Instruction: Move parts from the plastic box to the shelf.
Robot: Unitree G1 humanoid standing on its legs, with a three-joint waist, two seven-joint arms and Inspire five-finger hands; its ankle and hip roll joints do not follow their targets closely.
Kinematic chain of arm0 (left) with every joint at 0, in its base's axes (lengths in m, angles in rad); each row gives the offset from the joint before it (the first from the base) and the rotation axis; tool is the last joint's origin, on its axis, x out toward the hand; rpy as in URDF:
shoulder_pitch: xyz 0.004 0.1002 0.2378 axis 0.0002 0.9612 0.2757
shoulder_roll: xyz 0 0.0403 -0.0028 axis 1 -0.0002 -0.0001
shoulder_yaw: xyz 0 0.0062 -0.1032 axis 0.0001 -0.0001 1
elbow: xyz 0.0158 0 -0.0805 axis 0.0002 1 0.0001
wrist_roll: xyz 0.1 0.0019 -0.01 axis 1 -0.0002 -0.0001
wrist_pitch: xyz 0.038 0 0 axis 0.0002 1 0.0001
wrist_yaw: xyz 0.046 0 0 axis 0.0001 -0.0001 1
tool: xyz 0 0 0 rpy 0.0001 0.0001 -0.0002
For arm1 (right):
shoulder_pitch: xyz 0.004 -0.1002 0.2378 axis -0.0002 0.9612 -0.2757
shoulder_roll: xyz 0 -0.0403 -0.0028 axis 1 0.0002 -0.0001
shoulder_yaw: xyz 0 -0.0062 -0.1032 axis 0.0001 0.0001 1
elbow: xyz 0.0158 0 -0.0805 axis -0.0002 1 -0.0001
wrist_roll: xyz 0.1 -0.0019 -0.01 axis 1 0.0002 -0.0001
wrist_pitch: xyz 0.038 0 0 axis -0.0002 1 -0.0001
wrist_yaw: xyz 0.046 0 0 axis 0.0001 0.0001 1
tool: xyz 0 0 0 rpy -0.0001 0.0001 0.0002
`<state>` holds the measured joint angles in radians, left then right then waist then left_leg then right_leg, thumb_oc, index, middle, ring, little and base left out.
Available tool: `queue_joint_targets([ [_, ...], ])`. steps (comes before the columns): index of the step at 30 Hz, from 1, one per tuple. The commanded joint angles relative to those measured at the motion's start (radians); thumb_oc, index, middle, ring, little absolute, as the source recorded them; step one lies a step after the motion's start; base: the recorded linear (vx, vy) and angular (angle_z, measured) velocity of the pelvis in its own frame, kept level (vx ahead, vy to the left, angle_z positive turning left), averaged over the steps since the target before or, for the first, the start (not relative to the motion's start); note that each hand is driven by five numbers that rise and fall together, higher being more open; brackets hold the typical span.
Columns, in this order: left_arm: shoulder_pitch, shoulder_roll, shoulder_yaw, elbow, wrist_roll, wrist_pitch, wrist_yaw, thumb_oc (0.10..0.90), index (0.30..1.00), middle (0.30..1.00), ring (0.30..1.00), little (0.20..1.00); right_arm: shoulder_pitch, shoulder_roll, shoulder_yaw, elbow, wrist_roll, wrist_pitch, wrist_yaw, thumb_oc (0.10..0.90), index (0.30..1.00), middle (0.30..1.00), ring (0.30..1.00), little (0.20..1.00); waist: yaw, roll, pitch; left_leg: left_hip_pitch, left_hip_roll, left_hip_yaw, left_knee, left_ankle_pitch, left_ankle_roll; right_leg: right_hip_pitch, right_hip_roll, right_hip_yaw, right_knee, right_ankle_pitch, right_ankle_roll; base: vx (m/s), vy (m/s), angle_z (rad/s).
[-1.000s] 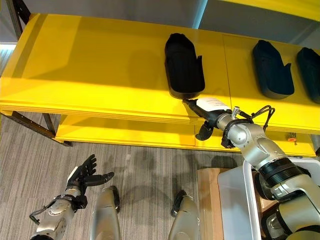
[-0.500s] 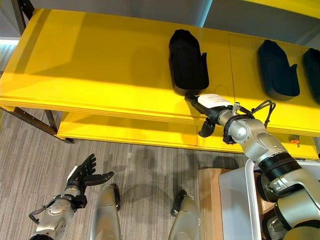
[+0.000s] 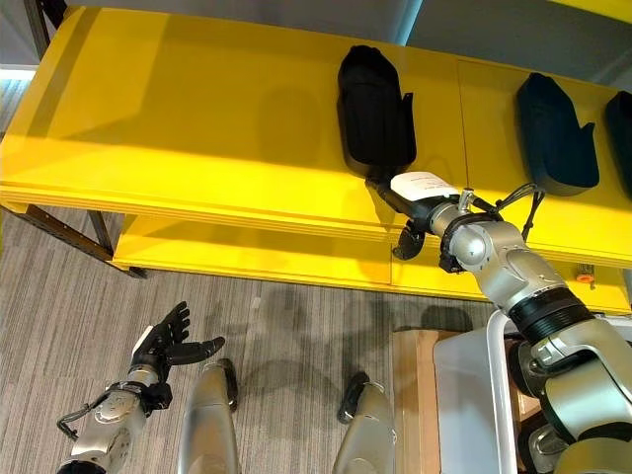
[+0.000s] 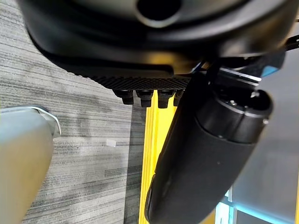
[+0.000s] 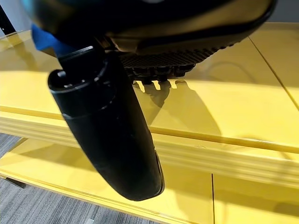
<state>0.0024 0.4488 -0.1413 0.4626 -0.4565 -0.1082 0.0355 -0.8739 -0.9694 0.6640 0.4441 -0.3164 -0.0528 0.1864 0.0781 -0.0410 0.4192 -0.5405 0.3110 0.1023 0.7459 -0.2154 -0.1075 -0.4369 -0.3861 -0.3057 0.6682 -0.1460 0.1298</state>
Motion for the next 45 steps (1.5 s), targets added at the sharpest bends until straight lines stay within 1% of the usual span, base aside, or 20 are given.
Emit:
queue_joint_targets([
  [1,-0.014,0.039,0.020,-0.108,0.010,-0.074,0.013,0.900,1.000,1.000,1.000,1.000,-0.146,0.005,-0.009,0.022,-0.029,-0.004,-0.055,0.900,1.000,1.000,1.000,1.000,0.026,0.006,-0.036,0.026,0.020,-0.008,-0.018,0.018,-0.007,0.022,0.000,0.027,0.054,-0.004,0.000,0.00,0.000,0.00],
  [19,-0.019,0.037,0.024,-0.109,0.010,-0.074,0.017,0.900,1.000,1.000,1.000,1.000,-0.140,0.009,-0.013,-0.016,-0.024,-0.007,-0.049,0.900,1.000,1.000,1.000,1.000,0.027,0.006,-0.036,0.023,0.018,-0.009,-0.019,0.018,-0.006,0.019,0.001,0.027,0.053,-0.002,0.001,0.00,0.000,0.00],
  [20,-0.019,0.025,0.035,-0.107,0.017,-0.073,0.023,0.900,1.000,1.000,1.000,1.000,-0.060,-0.001,-0.079,-0.131,0.014,-0.023,-0.046,0.900,1.000,1.000,1.000,1.000,0.013,0.001,-0.041,0.030,0.020,-0.006,-0.023,0.018,-0.005,0.021,0.003,0.035,0.047,0.001,0.002,0.00,0.000,0.00],
  [28,-0.019,0.026,0.034,-0.107,0.017,-0.073,0.023,0.900,1.000,1.000,1.000,1.000,-0.057,-0.002,-0.082,-0.133,0.014,-0.023,-0.045,0.900,1.000,1.000,1.000,1.000,0.015,0.000,-0.041,0.031,0.020,-0.006,-0.023,0.018,-0.005,0.020,0.003,0.036,0.047,0.001,0.002,0.00,0.000,-0.01],
  [29,-0.016,0.000,0.054,-0.108,0.045,-0.067,0.037,0.900,1.000,1.000,1.000,1.000,0.253,0.049,-0.281,-0.407,0.138,-0.081,-0.048,0.900,1.000,1.000,1.000,1.000,-0.028,-0.021,-0.059,0.043,0.032,-0.005,-0.030,0.016,-0.008,0.039,0.015,0.031,0.030,0.005,0.006,0.01,0.005,0.16],
  [31,-0.016,0.003,0.048,-0.109,0.046,-0.067,0.038,0.900,1.000,1.000,1.000,1.000,0.281,0.048,-0.303,-0.431,0.143,-0.081,-0.041,0.900,1.000,1.000,1.000,1.000,-0.024,-0.025,-0.062,0.044,0.034,-0.003,-0.030,0.015,-0.008,0.040,0.016,0.033,0.028,0.005,0.006,0.01,0.002,0.06],
  [34,-0.015,0.001,0.052,-0.113,0.056,-0.064,0.042,0.900,1.000,1.000,1.000,1.000,0.343,0.058,-0.343,-0.497,0.164,-0.096,-0.043,0.900,1.000,1.000,1.000,1.000,-0.037,-0.033,-0.068,0.053,0.039,-0.002,-0.033,0.014,-0.010,0.048,0.021,0.036,0.018,0.009,0.009,0.00,0.005,-0.20],
  [35,-0.015,0.001,0.051,-0.114,0.058,-0.064,0.041,0.900,1.000,1.000,1.000,1.000,0.348,0.059,-0.348,-0.507,0.168,-0.096,-0.040,0.900,1.000,1.000,1.000,1.000,-0.039,-0.036,-0.073,0.052,0.039,-0.002,-0.040,0.021,-0.009,0.048,0.022,0.034,0.010,0.015,0.009,0.00,0.000,0.00],
  [36,-0.015,0.001,0.051,-0.114,0.058,-0.064,0.041,0.900,1.000,1.000,1.000,1.000,0.350,0.059,-0.349,-0.508,0.168,-0.096,-0.040,0.900,1.000,1.000,1.000,1.000,-0.038,-0.035,-0.071,0.054,0.040,-0.002,-0.036,0.015,-0.011,0.050,0.022,0.035,0.013,0.010,0.010,0.00,0.000,0.00],
  [38,-0.013,-0.004,0.050,-0.112,0.065,-0.065,0.042,0.900,1.000,1.000,1.000,1.000,0.399,0.068,-0.381,-0.544,0.194,-0.109,-0.046,0.900,1.000,1.000,1.000,1.000,-0.049,-0.042,-0.078,0.069,0.044,0.002,-0.051,0.019,-0.012,0.065,0.030,0.034,-0.009,0.020,0.013,0.00,0.006,-0.02],
  [40,-0.012,-0.003,0.051,-0.112,0.066,-0.066,0.041,0.900,1.000,1.000,1.000,1.000,0.418,0.072,-0.399,-0.559,0.199,-0.112,-0.053,0.900,1.000,1.000,1.000,1.000,-0.052,-0.046,-0.083,0.075,0.043,0.003,-0.066,0.028,-0.010,0.071,0.033,0.032,-0.026,0.032,0.014,0.02,0.005,-0.06],
  [41,-0.007,-0.005,0.056,-0.108,0.072,-0.068,0.045,0.900,1.000,1.000,1.000,1.000,0.464,0.086,-0.429,-0.582,0.218,-0.122,-0.062,0.900,1.000,1.000,1.000,1.000,-0.062,-0.051,-0.089,0.097,0.045,0.010,-0.090,0.030,-0.011,0.090,0.041,0.032,-0.053,0.045,0.022,0.05,0.008,-0.09],
  [43,-0.007,-0.002,0.055,-0.104,0.078,-0.069,0.046,0.900,1.000,1.000,1.000,1.000,0.487,0.086,-0.442,-0.594,0.213,-0.128,-0.062,0.900,1.000,1.000,1.000,1.000,-0.065,-0.057,-0.095,0.108,0.042,0.015,-0.114,0.044,-0.009,0.101,0.044,0.031,-0.083,0.064,0.026,0.04,0.008,-0.09],
  [44,-0.006,-0.002,0.062,-0.095,0.084,-0.071,0.047,0.900,1.000,1.000,1.000,1.000,0.532,0.096,-0.465,-0.624,0.222,-0.136,-0.058,0.900,1.000,1.000,1.000,1.000,-0.077,-0.063,-0.106,0.139,0.042,0.026,-0.159,0.053,-0.010,0.132,0.053,0.032,-0.138,0.088,0.038,0.03,0.009,-0.09],
  [45,-0.006,-0.001,0.061,-0.095,0.084,-0.071,0.047,0.900,1.000,1.000,1.000,1.000,0.535,0.096,-0.468,-0.626,0.222,-0.136,-0.058,0.900,1.000,1.000,1.000,1.000,-0.077,-0.064,-0.107,0.140,0.039,0.027,-0.167,0.061,-0.009,0.133,0.052,0.030,-0.145,0.095,0.037,0.08,0.035,-0.13],
])
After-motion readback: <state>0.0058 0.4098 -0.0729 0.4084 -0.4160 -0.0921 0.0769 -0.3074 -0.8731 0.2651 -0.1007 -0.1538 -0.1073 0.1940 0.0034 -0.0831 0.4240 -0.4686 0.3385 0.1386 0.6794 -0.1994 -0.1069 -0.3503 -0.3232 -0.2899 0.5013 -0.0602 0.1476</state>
